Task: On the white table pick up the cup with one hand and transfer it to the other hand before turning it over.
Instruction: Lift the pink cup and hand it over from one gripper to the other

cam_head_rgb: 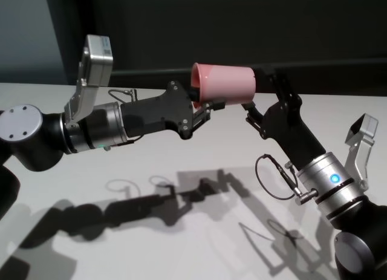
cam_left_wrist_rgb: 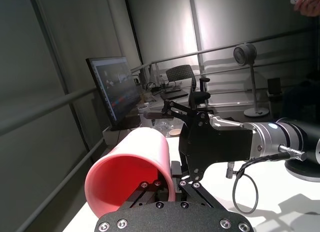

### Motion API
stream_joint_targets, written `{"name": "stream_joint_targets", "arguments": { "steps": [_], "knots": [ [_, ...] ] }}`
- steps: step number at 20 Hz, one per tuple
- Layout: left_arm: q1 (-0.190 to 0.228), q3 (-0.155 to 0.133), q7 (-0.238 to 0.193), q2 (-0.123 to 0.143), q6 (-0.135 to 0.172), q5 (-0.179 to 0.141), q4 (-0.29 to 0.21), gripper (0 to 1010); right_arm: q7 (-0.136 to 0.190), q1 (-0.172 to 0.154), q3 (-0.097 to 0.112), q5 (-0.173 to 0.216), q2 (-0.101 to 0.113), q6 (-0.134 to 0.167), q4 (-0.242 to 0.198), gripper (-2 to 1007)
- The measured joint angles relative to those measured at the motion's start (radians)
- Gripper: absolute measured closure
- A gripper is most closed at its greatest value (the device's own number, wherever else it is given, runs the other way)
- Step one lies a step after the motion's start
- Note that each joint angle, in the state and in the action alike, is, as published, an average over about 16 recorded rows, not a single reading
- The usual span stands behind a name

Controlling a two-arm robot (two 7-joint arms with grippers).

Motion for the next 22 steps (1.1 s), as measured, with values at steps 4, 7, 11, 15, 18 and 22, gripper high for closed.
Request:
{"name": "stream_joint_targets", "arguments": {
  "steps": [4,7,11,15,18,22],
  "knots": [
    [0.0,0.0,0.0,0.0,0.0,0.0,0.0,964,0.0,0.002,-0.016,0.006,0.002,-0.007,-0.002,3],
    [0.0,0.0,0.0,0.0,0.0,0.0,0.0,964,0.001,0.005,-0.028,0.01,0.003,-0.012,-0.001,3],
    [0.0,0.0,0.0,0.0,0.0,0.0,0.0,964,0.002,0.01,-0.044,0.014,0.005,-0.019,0.002,3],
    [0.0,0.0,0.0,0.0,0.0,0.0,0.0,964,0.004,0.014,-0.059,0.017,0.009,-0.026,0.005,3],
    [0.0,0.0,0.0,0.0,0.0,0.0,0.0,964,0.005,0.016,-0.068,0.019,0.013,-0.032,0.007,3],
    [0.0,0.0,0.0,0.0,0.0,0.0,0.0,964,0.007,0.019,-0.077,0.021,0.019,-0.039,0.008,3]
  ]
}}
